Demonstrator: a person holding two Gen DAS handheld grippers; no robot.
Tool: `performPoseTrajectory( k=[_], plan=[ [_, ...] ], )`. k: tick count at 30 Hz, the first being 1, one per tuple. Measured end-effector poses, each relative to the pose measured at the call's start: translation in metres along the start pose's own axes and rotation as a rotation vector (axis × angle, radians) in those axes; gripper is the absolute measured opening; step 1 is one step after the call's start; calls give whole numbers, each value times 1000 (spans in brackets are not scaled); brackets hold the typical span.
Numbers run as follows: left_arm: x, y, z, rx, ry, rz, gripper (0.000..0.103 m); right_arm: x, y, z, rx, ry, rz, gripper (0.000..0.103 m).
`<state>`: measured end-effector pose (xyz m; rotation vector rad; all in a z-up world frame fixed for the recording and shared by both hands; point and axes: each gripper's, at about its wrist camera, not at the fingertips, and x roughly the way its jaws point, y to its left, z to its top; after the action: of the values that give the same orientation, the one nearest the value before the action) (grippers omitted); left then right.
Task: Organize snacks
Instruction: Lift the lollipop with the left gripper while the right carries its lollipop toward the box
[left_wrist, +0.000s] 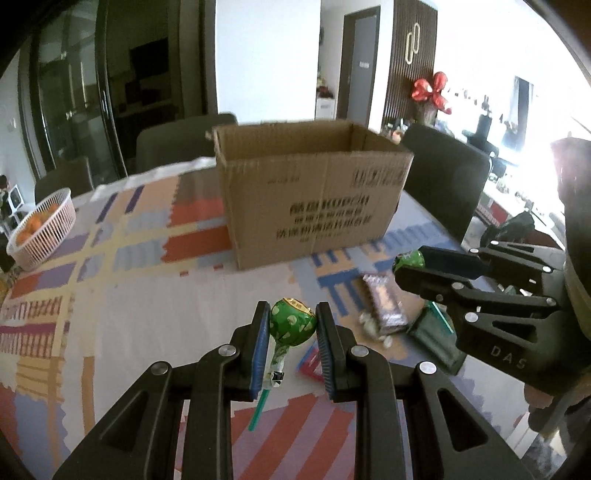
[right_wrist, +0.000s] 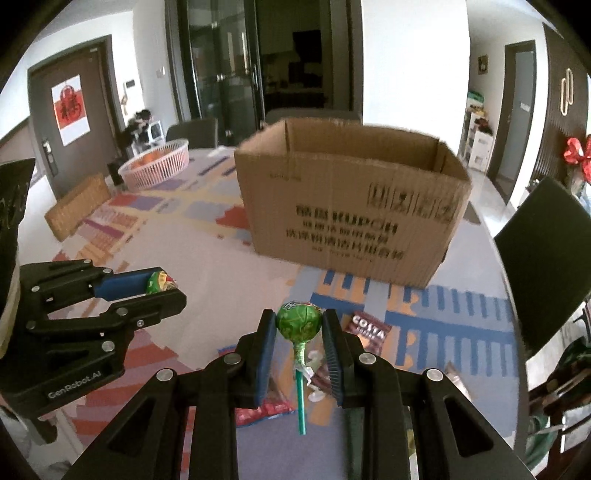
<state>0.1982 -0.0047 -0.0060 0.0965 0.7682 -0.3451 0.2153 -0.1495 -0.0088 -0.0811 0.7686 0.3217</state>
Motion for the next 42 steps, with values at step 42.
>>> performPoseTrajectory(
  k=[42],
  plan=[
    [-2,9,168,-11,-157,25,25,-56,-44,137,0,-270,-63,27]
  ],
)
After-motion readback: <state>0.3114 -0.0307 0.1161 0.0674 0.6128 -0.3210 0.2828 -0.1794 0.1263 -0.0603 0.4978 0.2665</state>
